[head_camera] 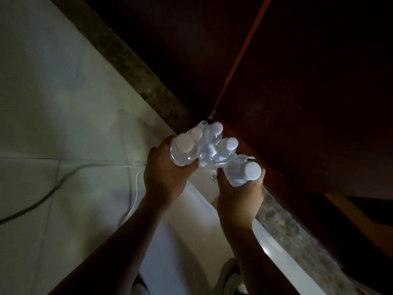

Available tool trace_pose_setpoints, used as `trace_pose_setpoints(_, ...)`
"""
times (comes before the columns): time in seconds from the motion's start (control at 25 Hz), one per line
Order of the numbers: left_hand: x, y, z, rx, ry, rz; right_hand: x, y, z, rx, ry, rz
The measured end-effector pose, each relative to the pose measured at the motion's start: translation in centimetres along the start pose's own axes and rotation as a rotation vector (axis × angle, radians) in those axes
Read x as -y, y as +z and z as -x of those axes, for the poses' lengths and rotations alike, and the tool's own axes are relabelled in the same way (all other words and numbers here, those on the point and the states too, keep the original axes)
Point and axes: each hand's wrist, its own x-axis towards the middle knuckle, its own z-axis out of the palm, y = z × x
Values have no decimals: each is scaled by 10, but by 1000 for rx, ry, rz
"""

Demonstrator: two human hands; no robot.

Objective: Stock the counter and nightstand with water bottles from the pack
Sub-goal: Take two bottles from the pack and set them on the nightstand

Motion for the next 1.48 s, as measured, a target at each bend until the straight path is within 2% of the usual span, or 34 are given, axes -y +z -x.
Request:
trace_pose_setpoints(0.08, -71, -56, 3, -4, 35, 17, 86, -48, 12, 35, -20, -43)
trace_pose_setpoints(0.28, -326, -254, 0, -72, 132, 110, 361, -201, 42, 130, -116, -317)
trace_pose_setpoints(0.52, -648, -485, 27, -62, 321, 420, 679, -418, 104, 276, -491, -667)
trace_pose_setpoints(0.64, -763, -556, 51, 4, 512, 553, 779, -507, 145, 250, -682, -733)
trace_pose_setpoints(0.72, -819, -589, 72, 77, 591, 659, 819, -558, 174, 183, -741, -765)
trace_pose_setpoints(0.88, -897, -611, 126, 284, 645, 840, 847, -648, 218, 53, -745, -882)
trace_pose_setpoints(1.04, -955, -590, 205, 583, 712, 933, 819, -745, 251, -92, -753, -961)
trace_pose_setpoints(1.28, -1020, -510, 371, 1080, 822, 927, 700, -905, 324, -460, -729, -871)
trace_pose_setpoints(1.48, -1053, -446, 582, 1406, 964, 910, 569, -1059, 441, -909, -590, -723)
